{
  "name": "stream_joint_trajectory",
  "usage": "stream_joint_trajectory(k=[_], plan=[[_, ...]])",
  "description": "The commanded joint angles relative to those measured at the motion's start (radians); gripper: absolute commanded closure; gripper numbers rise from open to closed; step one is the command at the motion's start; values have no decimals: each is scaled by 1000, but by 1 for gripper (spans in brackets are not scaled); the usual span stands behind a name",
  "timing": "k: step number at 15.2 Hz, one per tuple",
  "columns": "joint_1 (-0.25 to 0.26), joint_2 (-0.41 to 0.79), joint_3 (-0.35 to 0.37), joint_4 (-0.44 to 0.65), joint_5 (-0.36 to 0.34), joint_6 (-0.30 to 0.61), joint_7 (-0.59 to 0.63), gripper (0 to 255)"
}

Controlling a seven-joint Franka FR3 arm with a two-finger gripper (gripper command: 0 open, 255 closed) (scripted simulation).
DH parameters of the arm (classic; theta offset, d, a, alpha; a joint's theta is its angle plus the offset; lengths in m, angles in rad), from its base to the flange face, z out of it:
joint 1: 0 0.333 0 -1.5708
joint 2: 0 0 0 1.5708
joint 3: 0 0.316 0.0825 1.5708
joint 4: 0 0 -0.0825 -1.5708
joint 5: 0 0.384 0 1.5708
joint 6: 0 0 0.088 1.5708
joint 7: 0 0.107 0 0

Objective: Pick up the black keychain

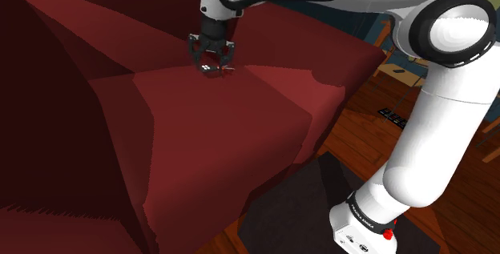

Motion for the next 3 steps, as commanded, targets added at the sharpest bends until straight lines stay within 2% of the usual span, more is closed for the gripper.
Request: stream_joint_trajectory(k=[1,3], plan=[[4,3,1,34,0,-31,-1,255],[4,3,1,36,0,-33,-1,255]])
